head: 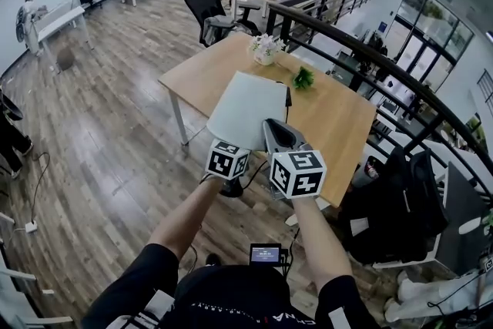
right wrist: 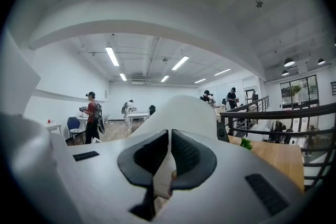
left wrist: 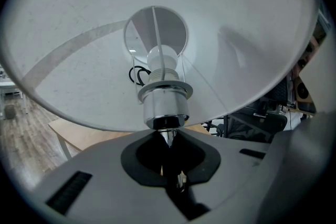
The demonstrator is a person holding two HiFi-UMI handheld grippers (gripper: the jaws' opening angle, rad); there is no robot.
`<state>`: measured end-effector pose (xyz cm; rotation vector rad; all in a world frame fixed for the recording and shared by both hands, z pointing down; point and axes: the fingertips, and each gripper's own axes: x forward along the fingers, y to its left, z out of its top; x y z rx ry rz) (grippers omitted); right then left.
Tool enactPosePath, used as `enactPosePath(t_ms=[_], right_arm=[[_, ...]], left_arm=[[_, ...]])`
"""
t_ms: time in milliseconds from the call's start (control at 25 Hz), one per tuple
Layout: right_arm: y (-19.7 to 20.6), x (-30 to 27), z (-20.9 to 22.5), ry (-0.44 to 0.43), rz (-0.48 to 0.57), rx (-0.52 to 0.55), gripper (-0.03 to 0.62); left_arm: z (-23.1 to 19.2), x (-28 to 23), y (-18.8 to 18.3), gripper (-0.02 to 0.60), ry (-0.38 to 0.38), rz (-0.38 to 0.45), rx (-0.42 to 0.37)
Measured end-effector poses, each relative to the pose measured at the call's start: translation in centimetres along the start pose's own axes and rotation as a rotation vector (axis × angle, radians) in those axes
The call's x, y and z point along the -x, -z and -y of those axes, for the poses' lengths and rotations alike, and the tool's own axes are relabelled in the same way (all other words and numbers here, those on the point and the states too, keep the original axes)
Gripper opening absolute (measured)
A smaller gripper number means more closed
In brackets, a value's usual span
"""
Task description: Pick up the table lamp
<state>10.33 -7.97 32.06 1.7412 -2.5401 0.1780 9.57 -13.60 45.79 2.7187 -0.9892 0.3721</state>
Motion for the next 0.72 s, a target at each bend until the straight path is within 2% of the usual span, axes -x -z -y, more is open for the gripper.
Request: enactPosePath(t_ms=[720], right_arm=[[0.8,2.7,2.5,0.02,-0.033,0.007,0.043]], left_arm=[[3.3,-1.9,0.6,0.032,0.033,0.003,-0.017]])
